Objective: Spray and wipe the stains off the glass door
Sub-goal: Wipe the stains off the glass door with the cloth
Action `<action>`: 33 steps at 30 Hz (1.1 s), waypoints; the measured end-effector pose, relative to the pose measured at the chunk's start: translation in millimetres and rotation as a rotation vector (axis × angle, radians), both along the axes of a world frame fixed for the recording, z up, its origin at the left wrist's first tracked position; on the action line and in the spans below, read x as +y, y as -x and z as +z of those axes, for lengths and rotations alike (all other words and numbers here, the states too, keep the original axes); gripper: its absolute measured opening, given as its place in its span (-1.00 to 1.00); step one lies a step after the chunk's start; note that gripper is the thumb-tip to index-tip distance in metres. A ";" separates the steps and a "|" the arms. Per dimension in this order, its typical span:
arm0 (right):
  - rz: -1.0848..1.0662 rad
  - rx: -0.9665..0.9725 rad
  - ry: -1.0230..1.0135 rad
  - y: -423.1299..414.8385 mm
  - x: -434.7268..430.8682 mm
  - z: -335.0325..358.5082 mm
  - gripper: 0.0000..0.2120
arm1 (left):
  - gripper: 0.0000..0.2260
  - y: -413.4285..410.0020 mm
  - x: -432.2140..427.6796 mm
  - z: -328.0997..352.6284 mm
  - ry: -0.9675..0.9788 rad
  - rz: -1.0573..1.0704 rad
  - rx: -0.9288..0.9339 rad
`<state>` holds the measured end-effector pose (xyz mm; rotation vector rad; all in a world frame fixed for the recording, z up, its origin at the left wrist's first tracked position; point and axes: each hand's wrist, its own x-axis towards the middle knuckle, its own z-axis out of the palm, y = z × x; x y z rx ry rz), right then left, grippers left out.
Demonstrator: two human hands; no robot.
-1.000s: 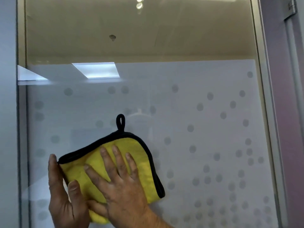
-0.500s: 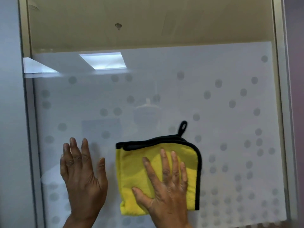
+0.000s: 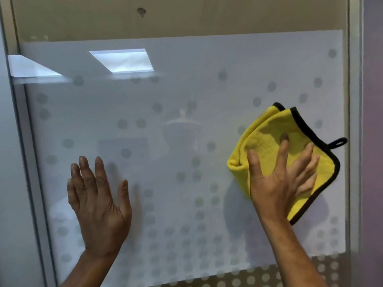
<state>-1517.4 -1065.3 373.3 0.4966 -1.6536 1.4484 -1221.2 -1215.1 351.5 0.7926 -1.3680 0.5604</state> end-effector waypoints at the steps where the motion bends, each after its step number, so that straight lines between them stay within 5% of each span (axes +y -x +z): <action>1: 0.003 0.001 0.018 2.3 1.2 13.9 -0.22 | -0.39 -0.3 -0.5 -0.1 0.001 -0.004 -0.001; 9: 0.051 0.125 -0.006 -17.0 -1.2 98.8 -0.19 | -0.35 -0.5 2.4 2.9 -0.011 -0.066 0.033; 15: 0.132 0.539 -0.139 -79.4 -28.1 134.4 -0.22 | -0.44 2.3 10.8 7.1 0.016 -0.123 0.079; 20: 0.228 0.802 -0.323 -110.7 -44.7 89.7 -0.22 | -0.66 9.6 26.1 7.5 0.129 -0.264 0.183; 24: 0.249 0.792 -0.397 -102.2 -39.4 47.9 -0.21 | -0.66 28.1 68.8 21.2 -0.102 -0.625 0.337; 29: 0.298 0.760 -0.428 -95.8 -28.2 27.3 -0.23 | -0.62 42.0 94.8 41.9 -0.375 -0.717 0.422; 33: 0.398 0.740 -0.433 -90.2 -16.7 13.3 -0.32 | -0.92 43.6 104.0 45.8 -0.494 -0.879 0.448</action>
